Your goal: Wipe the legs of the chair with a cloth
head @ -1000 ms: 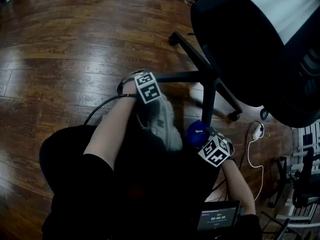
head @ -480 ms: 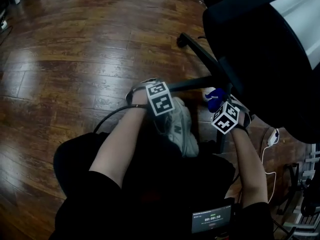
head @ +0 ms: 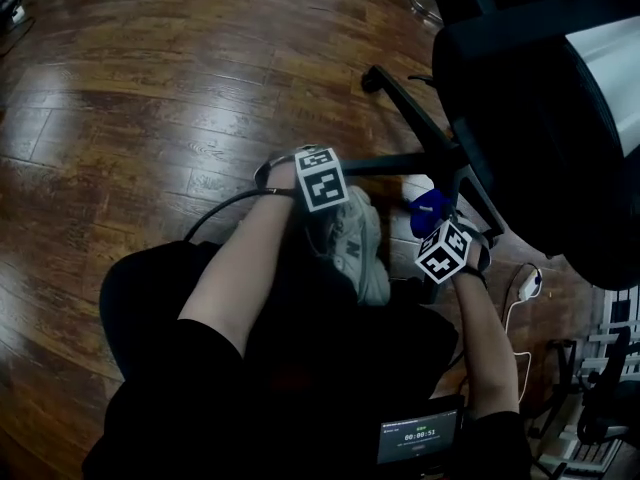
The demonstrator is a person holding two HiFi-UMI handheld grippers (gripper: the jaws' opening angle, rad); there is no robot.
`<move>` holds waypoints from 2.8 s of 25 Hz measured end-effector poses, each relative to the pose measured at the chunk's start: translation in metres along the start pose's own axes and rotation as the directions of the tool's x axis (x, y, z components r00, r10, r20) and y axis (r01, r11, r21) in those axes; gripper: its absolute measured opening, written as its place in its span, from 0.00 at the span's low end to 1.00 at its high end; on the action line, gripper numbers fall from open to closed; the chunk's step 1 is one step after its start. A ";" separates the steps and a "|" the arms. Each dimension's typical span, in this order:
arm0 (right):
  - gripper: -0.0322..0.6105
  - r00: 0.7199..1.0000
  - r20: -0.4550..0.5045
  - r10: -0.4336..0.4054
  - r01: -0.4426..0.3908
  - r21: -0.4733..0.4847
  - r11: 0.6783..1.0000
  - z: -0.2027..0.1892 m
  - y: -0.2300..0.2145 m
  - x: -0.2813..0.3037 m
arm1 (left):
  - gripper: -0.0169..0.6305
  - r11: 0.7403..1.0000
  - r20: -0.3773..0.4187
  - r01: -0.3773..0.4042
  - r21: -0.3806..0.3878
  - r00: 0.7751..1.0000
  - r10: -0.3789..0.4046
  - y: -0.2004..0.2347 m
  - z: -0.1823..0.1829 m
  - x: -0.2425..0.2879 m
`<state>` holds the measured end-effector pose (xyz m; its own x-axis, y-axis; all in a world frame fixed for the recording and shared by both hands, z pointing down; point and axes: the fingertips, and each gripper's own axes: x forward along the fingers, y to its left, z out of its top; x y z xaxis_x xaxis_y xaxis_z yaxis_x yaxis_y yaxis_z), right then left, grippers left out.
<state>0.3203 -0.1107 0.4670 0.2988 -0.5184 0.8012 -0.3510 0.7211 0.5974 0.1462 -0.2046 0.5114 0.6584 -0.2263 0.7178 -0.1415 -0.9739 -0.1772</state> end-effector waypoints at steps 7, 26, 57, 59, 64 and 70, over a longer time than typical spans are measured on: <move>0.17 0.968 -0.083 0.235 -0.238 -0.037 0.970 -0.034 0.114 -0.041 | 0.22 0.996 -0.070 -0.072 0.056 0.995 0.076 0.004 -0.004 0.004; 0.17 0.988 -0.110 -0.108 0.114 0.041 0.993 0.018 -0.074 0.036 | 0.22 0.986 -0.115 -0.059 0.155 0.990 0.078 0.004 -0.002 0.019; 0.16 0.996 -0.094 -0.006 0.015 0.093 0.996 0.005 -0.033 0.022 | 0.22 0.983 -0.154 -0.109 0.150 0.979 0.132 0.003 -0.005 0.021; 0.16 0.996 -0.079 -0.046 0.056 0.134 0.989 0.015 -0.063 0.030 | 0.22 0.982 -0.153 -0.108 0.153 0.979 0.132 0.003 -0.005 0.021; 0.16 0.994 -0.063 -0.087 0.094 0.129 0.987 0.018 -0.064 0.026 | 0.22 0.980 -0.145 -0.108 0.170 0.981 0.133 0.004 -0.005 0.020; 0.16 0.998 -0.051 0.032 -0.028 0.077 0.997 -0.006 0.025 -0.006 | 0.22 0.982 -0.148 -0.101 0.162 0.981 0.125 0.003 -0.008 0.021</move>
<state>0.3149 -0.0864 0.4769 0.3319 -0.4713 0.8171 -0.4267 0.6975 0.5757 0.1539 -0.2122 0.5314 0.5188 -0.3463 0.7817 -0.0852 -0.9307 -0.3558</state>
